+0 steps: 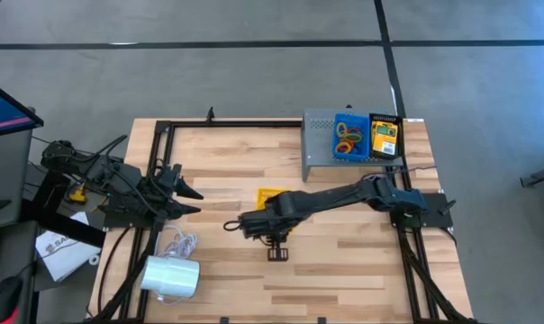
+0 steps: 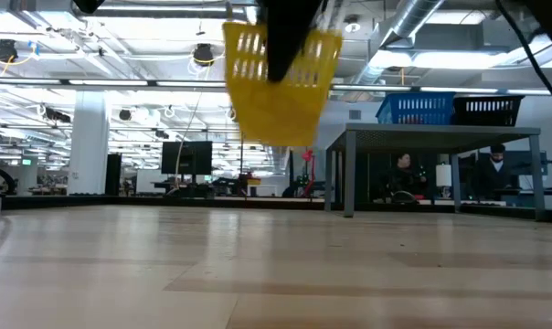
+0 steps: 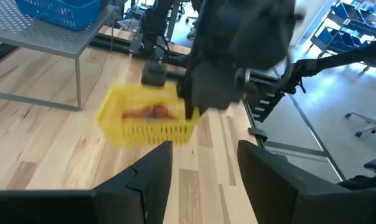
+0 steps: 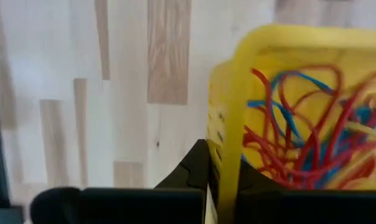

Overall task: Pick & Place Office Desk Supplies
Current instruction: Put the yellow bin with the colored rubber band on the shelf

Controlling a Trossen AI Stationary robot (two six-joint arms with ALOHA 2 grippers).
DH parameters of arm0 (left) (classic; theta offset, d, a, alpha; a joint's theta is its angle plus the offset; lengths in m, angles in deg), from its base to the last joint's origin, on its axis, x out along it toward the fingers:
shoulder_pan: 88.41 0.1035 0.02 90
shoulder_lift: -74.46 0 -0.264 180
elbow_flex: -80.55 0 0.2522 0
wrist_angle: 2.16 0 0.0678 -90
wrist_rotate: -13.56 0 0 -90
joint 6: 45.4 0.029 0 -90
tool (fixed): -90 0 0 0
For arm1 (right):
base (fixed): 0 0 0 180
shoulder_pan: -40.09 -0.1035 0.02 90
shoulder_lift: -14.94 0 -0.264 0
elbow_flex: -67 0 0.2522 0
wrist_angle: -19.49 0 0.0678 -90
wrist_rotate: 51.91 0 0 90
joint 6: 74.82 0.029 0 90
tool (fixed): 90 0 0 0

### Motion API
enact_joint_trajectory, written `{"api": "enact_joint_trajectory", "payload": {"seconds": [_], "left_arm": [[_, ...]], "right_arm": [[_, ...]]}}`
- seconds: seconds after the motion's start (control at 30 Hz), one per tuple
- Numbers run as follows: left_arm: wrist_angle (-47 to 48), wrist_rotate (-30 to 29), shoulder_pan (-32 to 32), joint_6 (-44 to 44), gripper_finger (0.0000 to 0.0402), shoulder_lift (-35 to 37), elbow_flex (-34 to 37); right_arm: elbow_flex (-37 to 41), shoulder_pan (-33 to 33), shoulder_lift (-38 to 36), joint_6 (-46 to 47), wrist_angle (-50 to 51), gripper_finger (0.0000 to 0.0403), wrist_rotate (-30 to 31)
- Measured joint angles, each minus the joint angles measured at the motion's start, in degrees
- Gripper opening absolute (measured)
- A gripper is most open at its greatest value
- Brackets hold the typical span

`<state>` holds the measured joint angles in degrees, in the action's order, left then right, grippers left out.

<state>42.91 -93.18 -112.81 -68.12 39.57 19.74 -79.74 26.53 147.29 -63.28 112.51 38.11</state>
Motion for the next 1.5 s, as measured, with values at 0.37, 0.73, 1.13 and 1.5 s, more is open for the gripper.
{"api": "enact_joint_trajectory", "payload": {"seconds": [0.37,0.73,1.13,1.5], "left_arm": [[0.44,0.0,0.07,0.39,0.0176,0.02,-0.04],[0.72,-2.48,0.07,0.43,0.0176,0.02,-0.04],[0.66,-3.43,0.07,-0.2,0.0176,0.02,-0.04],[0.33,-5.82,0.07,-0.24,0.0176,0.02,-0.04]], "right_arm": [[0.0,1.84,-9.02,1.03,4.68,0.0,8.01],[0.0,9.25,-12.12,-7.75,10.66,0.0,10.55],[13.2,18.29,-20.13,-12.8,8.53,0.0,7.5],[40.81,20.77,-38.57,-10.16,-10.25,0.0,7.37]]}}
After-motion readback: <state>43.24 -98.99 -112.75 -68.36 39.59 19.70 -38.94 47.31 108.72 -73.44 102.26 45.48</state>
